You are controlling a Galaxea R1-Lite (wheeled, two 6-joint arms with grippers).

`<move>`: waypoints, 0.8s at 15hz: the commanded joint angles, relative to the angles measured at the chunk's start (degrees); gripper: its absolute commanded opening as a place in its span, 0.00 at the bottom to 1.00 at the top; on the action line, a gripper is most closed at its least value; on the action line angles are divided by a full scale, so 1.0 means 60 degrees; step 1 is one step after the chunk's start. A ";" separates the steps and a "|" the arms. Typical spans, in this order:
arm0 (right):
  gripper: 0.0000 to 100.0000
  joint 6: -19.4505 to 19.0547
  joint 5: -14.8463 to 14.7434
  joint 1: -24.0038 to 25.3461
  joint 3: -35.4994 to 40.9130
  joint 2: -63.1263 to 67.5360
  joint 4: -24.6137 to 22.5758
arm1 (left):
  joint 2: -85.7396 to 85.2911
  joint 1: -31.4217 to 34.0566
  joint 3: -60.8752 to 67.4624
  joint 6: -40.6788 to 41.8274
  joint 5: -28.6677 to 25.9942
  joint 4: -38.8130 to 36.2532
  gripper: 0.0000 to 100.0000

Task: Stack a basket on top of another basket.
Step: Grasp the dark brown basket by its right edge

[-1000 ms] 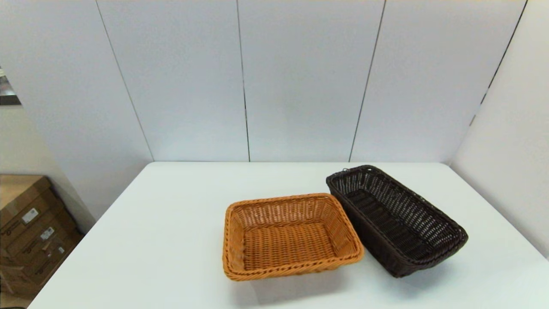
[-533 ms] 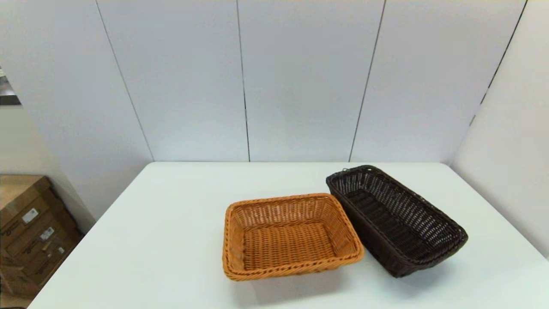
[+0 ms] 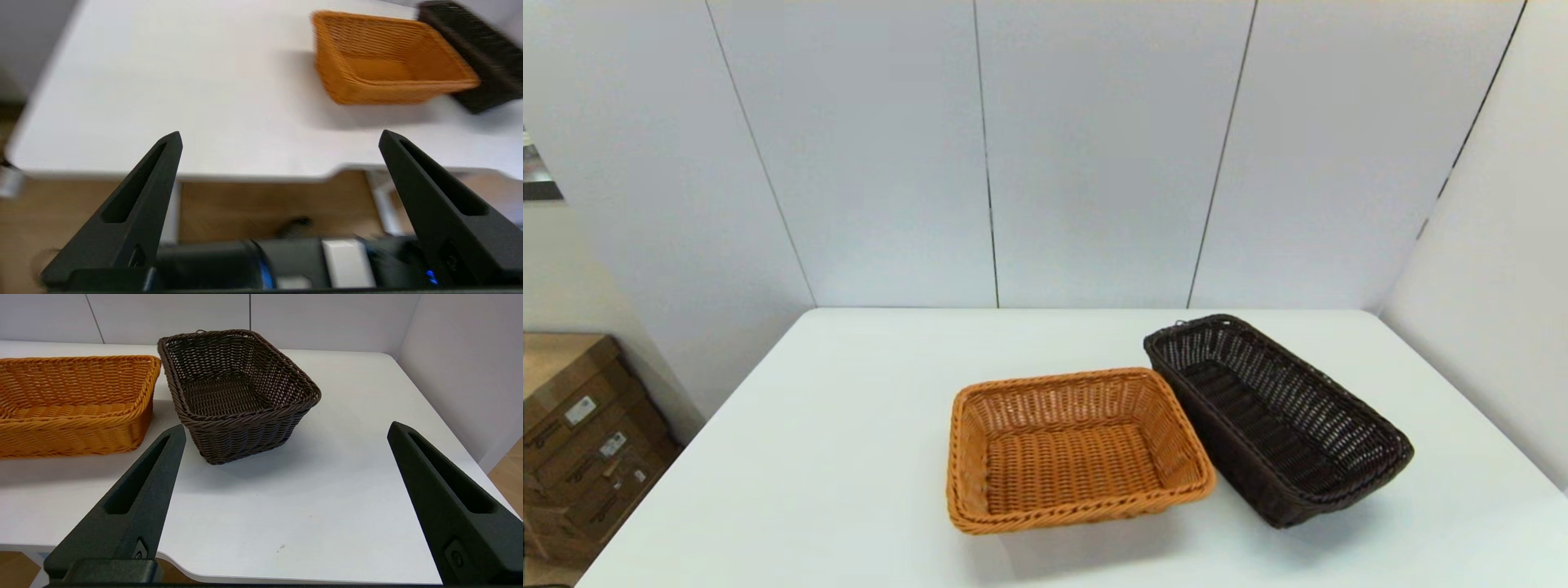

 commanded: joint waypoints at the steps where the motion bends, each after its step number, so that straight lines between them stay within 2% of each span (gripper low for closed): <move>1: 1.00 -0.0008 0.0004 0.0005 0.0015 -0.0019 0.0003 | -0.0348 -0.0012 0.2480 0.0980 0.1142 -0.3484 1.00; 3: 1.00 -0.0008 0.0004 0.0005 0.0015 -0.0019 0.0003 | -0.0348 -0.0012 0.3842 0.1639 0.1640 -0.5593 1.00; 5: 1.00 -0.0008 0.0004 0.0005 0.0015 -0.0019 -0.0012 | -0.0348 -0.0012 0.4589 0.1961 0.1714 -0.6604 1.00; 12: 1.00 -0.0023 0.0018 0.0005 0.0015 -0.0019 -0.0041 | -0.0348 0.0003 0.4824 0.1785 0.1714 -0.6882 1.00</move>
